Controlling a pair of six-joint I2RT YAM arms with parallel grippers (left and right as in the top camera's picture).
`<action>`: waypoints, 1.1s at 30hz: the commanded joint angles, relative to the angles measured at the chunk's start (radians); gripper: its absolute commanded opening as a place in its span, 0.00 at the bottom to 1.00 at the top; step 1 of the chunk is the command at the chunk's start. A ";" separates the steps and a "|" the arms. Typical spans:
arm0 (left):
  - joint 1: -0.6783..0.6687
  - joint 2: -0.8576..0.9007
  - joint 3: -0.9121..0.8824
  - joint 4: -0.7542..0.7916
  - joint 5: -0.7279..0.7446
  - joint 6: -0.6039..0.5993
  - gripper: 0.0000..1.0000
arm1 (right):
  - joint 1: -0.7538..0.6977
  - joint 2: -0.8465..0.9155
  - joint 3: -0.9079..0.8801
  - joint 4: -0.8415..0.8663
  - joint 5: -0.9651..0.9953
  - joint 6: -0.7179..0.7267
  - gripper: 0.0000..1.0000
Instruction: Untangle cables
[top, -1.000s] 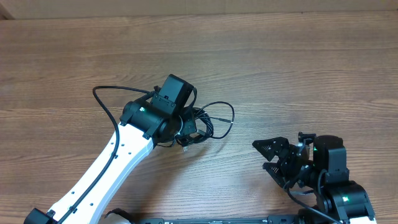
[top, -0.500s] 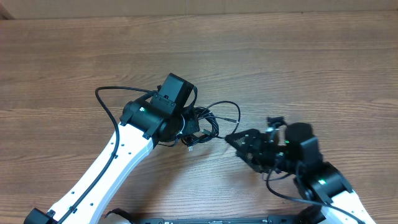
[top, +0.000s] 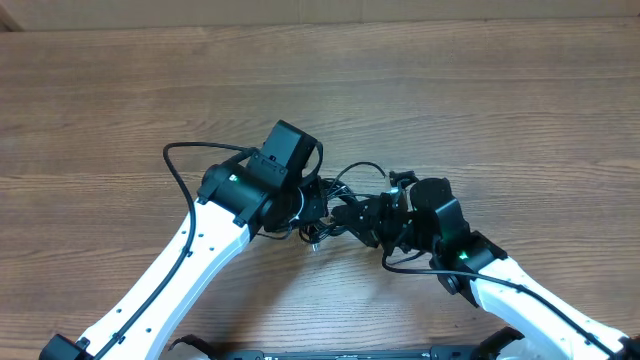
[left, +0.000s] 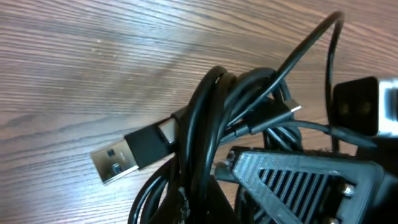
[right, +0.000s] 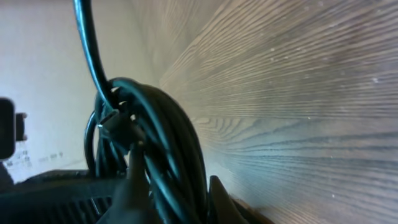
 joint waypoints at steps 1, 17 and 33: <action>-0.033 -0.008 0.002 -0.013 -0.026 0.004 0.04 | -0.009 -0.009 0.016 0.052 -0.069 -0.016 0.04; -0.016 -0.008 -0.056 0.047 -0.463 -0.180 0.04 | -0.097 -0.021 0.016 0.322 -0.640 -0.311 0.04; 0.350 -0.009 -0.056 0.165 0.236 0.137 0.04 | -0.097 -0.021 0.016 -0.327 -0.167 -0.573 0.06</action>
